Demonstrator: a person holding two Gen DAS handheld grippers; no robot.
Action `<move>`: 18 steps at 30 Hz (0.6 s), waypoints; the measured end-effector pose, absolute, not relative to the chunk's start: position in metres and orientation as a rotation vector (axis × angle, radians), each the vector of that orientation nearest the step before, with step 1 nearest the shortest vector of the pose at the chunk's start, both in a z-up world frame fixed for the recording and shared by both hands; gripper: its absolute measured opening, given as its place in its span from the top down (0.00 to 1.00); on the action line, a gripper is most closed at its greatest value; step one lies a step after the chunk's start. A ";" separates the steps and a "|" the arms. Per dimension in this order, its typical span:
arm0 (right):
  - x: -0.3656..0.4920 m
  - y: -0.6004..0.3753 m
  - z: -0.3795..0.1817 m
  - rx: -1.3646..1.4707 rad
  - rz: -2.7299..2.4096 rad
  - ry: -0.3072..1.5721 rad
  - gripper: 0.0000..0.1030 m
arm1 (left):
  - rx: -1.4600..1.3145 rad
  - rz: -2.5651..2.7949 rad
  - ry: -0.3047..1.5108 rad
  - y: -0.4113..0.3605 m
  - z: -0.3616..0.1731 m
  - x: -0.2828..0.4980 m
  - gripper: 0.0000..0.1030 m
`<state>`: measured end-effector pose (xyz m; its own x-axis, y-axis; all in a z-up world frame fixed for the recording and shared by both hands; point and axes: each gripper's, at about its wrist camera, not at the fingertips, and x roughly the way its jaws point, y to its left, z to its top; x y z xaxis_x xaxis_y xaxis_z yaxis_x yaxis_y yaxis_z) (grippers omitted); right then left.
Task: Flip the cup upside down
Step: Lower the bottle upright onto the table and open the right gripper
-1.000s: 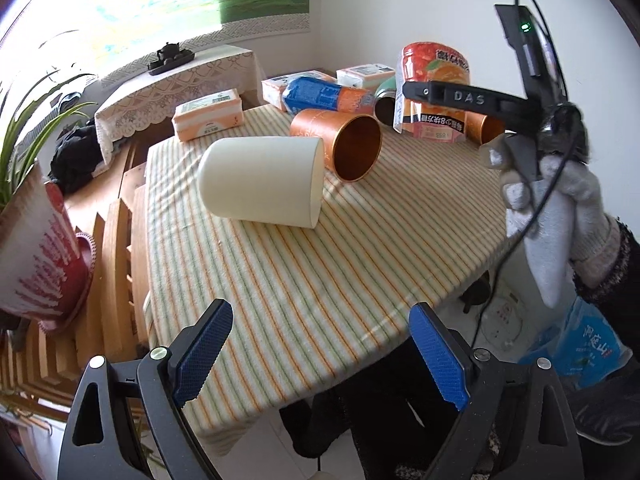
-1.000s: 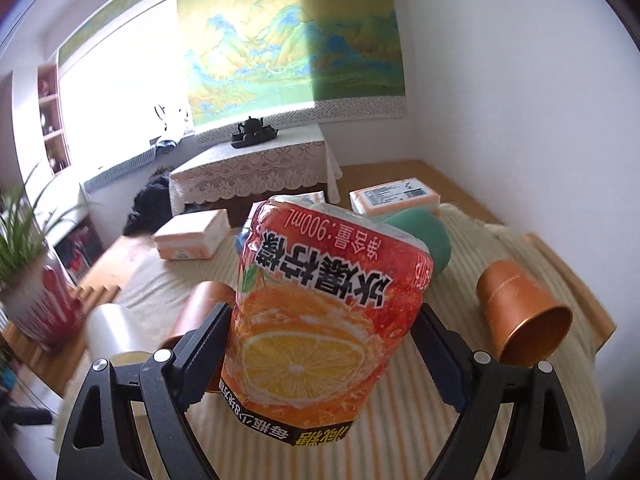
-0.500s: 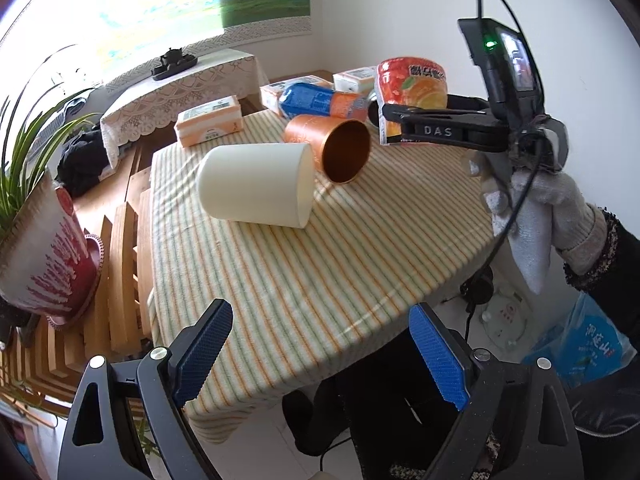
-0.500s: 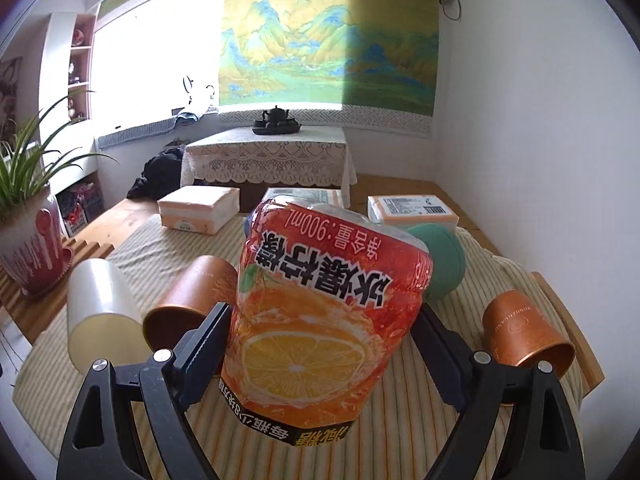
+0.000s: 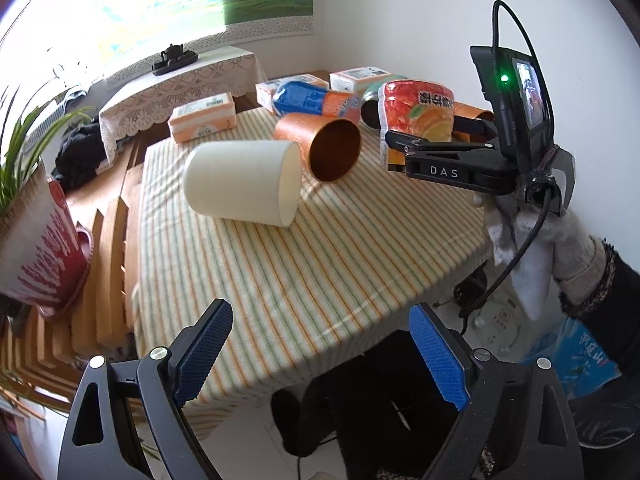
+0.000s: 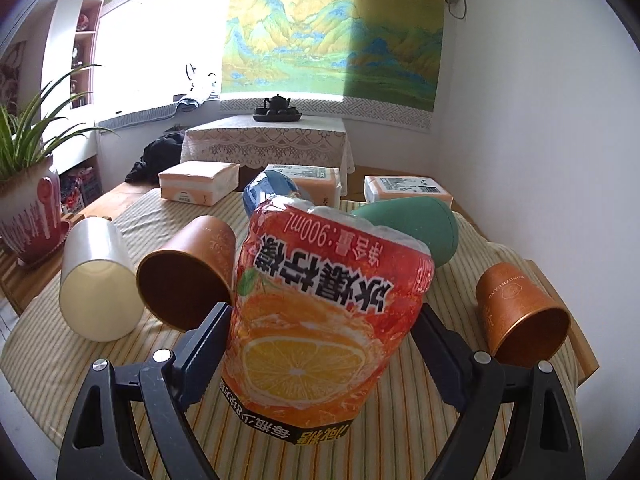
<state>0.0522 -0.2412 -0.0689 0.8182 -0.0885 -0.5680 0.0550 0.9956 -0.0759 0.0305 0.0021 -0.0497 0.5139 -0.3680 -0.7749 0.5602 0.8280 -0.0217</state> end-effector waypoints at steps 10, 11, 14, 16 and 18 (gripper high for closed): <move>0.036 -0.244 -0.071 0.015 0.010 0.636 0.14 | 0.236 -0.579 0.854 -0.004 -0.051 0.019 0.10; 0.036 -0.244 -0.071 0.017 0.019 0.643 0.14 | 0.237 -0.568 0.839 -0.005 -0.051 0.018 0.11; 0.030 -0.244 -0.071 0.059 0.047 0.652 0.13 | 0.220 -0.565 0.835 -0.009 -0.054 0.016 0.11; 0.024 -0.243 -0.071 0.062 0.057 0.650 0.13 | 0.208 -0.562 0.841 -0.012 -0.057 0.015 0.11; 0.017 -0.241 -0.069 0.052 0.058 0.636 0.13 | 0.219 -0.537 0.826 -0.015 -0.057 0.011 0.11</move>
<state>0.0167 -0.2415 -0.0692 0.8030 0.0697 -0.5919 -0.0380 0.9971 0.0659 0.0110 -0.0151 -0.0574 0.5546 -0.3676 -0.7465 0.5339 0.8453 -0.0196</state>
